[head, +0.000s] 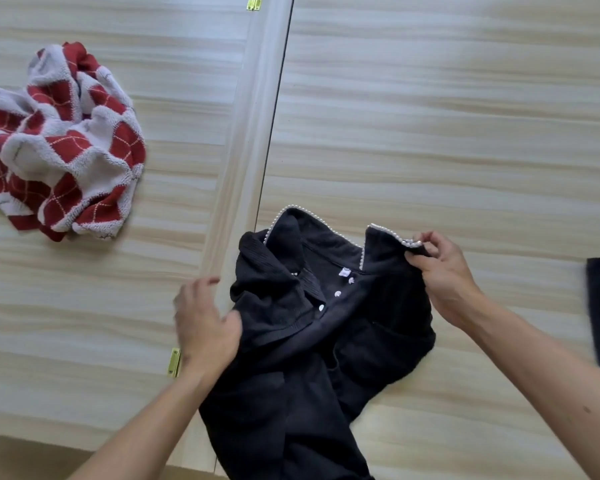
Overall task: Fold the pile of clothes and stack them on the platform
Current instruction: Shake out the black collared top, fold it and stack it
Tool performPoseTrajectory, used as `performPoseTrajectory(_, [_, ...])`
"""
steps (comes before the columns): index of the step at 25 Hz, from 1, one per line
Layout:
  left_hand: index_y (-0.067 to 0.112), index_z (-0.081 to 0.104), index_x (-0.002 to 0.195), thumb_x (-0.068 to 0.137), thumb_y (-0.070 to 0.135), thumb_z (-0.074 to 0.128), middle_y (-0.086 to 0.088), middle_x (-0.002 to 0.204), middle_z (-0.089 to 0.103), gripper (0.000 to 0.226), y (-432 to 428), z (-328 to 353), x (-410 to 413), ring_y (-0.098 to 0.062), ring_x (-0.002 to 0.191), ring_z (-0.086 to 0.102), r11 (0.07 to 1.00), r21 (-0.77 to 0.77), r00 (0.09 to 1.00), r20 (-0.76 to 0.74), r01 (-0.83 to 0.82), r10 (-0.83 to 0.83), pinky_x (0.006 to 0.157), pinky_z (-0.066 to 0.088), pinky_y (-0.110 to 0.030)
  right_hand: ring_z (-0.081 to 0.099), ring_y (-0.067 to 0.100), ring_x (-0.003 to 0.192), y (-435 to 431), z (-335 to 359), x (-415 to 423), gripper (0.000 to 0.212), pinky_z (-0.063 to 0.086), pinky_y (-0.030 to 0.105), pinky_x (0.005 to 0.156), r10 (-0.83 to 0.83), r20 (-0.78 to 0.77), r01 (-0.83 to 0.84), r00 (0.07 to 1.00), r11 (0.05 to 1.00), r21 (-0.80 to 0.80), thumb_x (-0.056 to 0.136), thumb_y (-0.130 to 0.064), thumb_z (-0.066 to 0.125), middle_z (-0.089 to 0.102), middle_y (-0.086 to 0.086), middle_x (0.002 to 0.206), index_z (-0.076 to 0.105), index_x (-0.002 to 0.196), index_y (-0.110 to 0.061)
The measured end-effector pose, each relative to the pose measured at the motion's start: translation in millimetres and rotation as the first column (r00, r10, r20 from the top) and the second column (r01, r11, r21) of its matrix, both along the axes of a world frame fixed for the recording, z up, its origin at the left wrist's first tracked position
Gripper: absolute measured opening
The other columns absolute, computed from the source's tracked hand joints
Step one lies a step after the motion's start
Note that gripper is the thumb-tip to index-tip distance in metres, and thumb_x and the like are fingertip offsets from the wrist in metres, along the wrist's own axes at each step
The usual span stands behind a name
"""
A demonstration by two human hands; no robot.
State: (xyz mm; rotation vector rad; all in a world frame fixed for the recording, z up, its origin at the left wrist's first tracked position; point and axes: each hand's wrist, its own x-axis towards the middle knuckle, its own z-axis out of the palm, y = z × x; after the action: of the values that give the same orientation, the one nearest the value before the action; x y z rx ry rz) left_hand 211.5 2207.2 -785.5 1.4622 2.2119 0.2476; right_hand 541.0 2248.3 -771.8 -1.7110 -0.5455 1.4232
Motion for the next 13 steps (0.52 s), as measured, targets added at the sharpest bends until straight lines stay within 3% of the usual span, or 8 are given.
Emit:
performPoseTrajectory(3, [0.010, 0.040, 0.145, 0.071, 0.019, 0.063, -0.014, 0.147, 0.042, 0.078, 68.2, -2.8, 56.2, -0.033, 0.136, 0.038, 0.938, 0.028, 0.934, 0.087, 0.347, -0.348, 0.115, 0.034, -0.043, 0.056, 0.011, 0.064, -3.8, 48.1, -8.4, 0.036, 0.048, 0.019, 0.055, 0.209, -0.334, -0.195, 0.919, 0.978, 0.075, 0.097, 0.012, 0.043, 0.053, 0.001, 0.077, 0.045, 0.082, -0.020])
performPoseTrajectory(6, [0.018, -0.014, 0.159, 0.072, 0.032, 0.085, -0.010, 0.170, -0.001, 0.133, 117.3, -17.4, 96.6, -0.029, 0.156, 0.010, 0.748, -0.228, 0.769, 0.008, 0.623, -0.639, 0.125, 0.021, -0.042, 0.046, 0.012, 0.064, -14.0, 96.5, -5.2, 0.029, 0.042, 0.022, 0.055, 0.458, -0.507, -0.411, 0.730, 0.887, 0.210, 0.090, 0.008, 0.049, 0.045, 0.003, 0.075, 0.047, 0.084, -0.020])
performPoseTrajectory(7, [0.020, -0.019, 0.158, 0.069, 0.037, 0.089, -0.010, 0.170, 0.006, 0.142, 125.4, -19.5, 104.1, -0.030, 0.154, 0.020, 0.662, -0.307, 0.706, 0.047, 0.683, -0.707, 0.123, 0.027, -0.043, 0.046, 0.013, 0.065, -18.0, 106.2, -1.9, 0.026, 0.042, 0.024, 0.057, 0.484, -0.542, -0.430, 0.687, 0.872, 0.234, 0.088, 0.005, 0.049, 0.045, 0.004, 0.077, 0.048, 0.086, -0.020])
performPoseTrajectory(8, [0.021, -0.012, 0.160, 0.069, 0.039, 0.090, -0.011, 0.166, 0.026, 0.138, 127.2, -18.4, 111.2, -0.033, 0.146, 0.036, 0.574, -0.371, 0.643, 0.085, 0.730, -0.762, 0.116, 0.037, -0.043, 0.048, 0.013, 0.066, -21.1, 112.7, 3.1, 0.024, 0.044, 0.024, 0.058, 0.464, -0.565, -0.406, 0.682, 0.883, 0.235, 0.088, 0.004, 0.050, 0.047, 0.004, 0.078, 0.049, 0.088, -0.020])
performPoseTrajectory(9, [0.020, 0.008, 0.161, 0.074, 0.036, 0.087, -0.012, 0.153, 0.046, 0.119, 125.3, -16.9, 114.9, -0.035, 0.135, 0.050, 0.484, -0.426, 0.579, 0.122, 0.764, -0.806, 0.107, 0.044, -0.039, 0.053, 0.012, 0.065, -22.2, 116.2, 7.4, 0.023, 0.047, 0.023, 0.058, 0.414, -0.572, -0.354, 0.708, 0.909, 0.220, 0.088, 0.004, 0.052, 0.051, 0.003, 0.077, 0.049, 0.092, -0.019])
performPoseTrajectory(11, [0.016, 0.059, 0.132, 0.088, 0.026, 0.073, -0.010, 0.118, 0.068, 0.048, 114.4, -13.3, 121.3, -0.034, 0.116, 0.063, 0.365, -0.493, 0.501, 0.176, 0.790, -0.847, 0.085, 0.048, -0.031, 0.061, 0.011, 0.069, -20.4, 119.6, 20.9, 0.020, 0.053, 0.021, 0.061, 0.254, -0.531, -0.201, 0.809, 0.967, 0.156, 0.088, -0.004, 0.051, 0.059, 0.001, 0.078, 0.049, 0.105, -0.015])
performPoseTrajectory(12, [0.019, 0.068, 0.108, 0.092, 0.021, 0.065, -0.007, 0.102, 0.069, 0.017, 108.8, -10.1, 121.8, -0.033, 0.108, 0.065, 0.398, -0.438, 0.514, 0.186, 0.806, -0.838, 0.078, 0.045, -0.030, 0.064, 0.013, 0.075, -18.2, 119.2, 28.8, 0.024, 0.055, 0.023, 0.065, 0.207, -0.493, -0.159, 0.845, 0.978, 0.138, 0.088, -0.007, 0.052, 0.061, 0.003, 0.084, 0.048, 0.111, -0.015])
performPoseTrajectory(13, [0.022, 0.066, 0.091, 0.092, 0.019, 0.057, -0.004, 0.094, 0.068, 0.010, 104.8, -5.1, 120.6, -0.031, 0.103, 0.066, 0.474, -0.337, 0.554, 0.202, 0.813, -0.807, 0.076, 0.044, -0.030, 0.064, 0.016, 0.082, -16.2, 119.6, 37.9, 0.028, 0.056, 0.026, 0.070, 0.203, -0.439, -0.158, 0.875, 0.978, 0.138, 0.088, -0.009, 0.055, 0.062, 0.007, 0.090, 0.048, 0.114, -0.016])
